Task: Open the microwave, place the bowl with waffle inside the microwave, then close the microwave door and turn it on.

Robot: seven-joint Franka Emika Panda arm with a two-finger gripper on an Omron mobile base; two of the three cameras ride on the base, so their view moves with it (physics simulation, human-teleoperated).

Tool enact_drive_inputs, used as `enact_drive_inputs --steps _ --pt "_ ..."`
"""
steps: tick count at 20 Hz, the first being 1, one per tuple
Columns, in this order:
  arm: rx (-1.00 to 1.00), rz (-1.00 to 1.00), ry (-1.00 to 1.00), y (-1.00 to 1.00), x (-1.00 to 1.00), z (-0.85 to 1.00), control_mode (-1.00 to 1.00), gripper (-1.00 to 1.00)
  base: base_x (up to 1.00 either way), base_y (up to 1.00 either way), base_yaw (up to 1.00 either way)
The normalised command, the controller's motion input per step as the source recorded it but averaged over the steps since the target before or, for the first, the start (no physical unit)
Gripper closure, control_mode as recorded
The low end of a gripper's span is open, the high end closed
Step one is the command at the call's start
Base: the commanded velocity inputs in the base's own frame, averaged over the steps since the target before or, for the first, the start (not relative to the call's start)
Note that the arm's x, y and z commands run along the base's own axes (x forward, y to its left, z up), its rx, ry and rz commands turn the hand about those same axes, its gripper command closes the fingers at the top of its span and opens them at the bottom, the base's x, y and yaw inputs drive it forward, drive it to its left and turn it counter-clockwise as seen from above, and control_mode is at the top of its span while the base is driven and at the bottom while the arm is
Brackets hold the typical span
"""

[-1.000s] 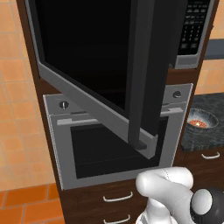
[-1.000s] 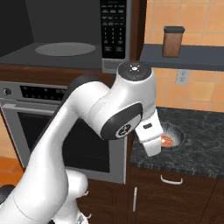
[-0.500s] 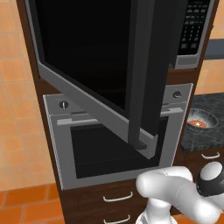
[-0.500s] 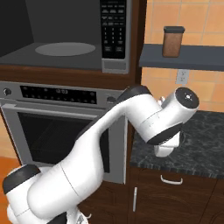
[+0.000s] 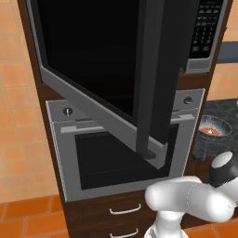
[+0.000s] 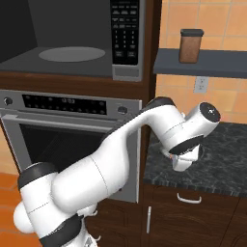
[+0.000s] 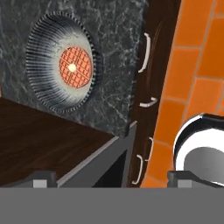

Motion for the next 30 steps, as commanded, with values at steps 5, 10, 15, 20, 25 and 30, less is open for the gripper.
enact_drive_inputs --steps 5,10,15,20,25,30 --pt "0.10 0.00 -0.02 -0.14 0.42 -0.76 -1.00 -1.00 0.00 0.00 0.00" --pt "0.03 0.00 0.00 -0.07 0.55 -0.52 -1.00 -1.00 0.00 0.00 0.00" --pt "0.01 -0.04 0.00 -0.28 0.47 -0.22 -1.00 -1.00 0.00 0.00 0.00" --pt "0.00 -0.05 0.00 -0.28 0.36 -0.41 -1.00 -1.00 0.00 0.00 0.00" --pt "0.01 -0.03 0.00 -0.33 0.41 -0.33 -1.00 -1.00 0.00 0.00 0.00" --pt "0.00 -0.02 0.00 -0.25 0.34 -0.39 -1.00 -1.00 0.00 0.00 0.00"
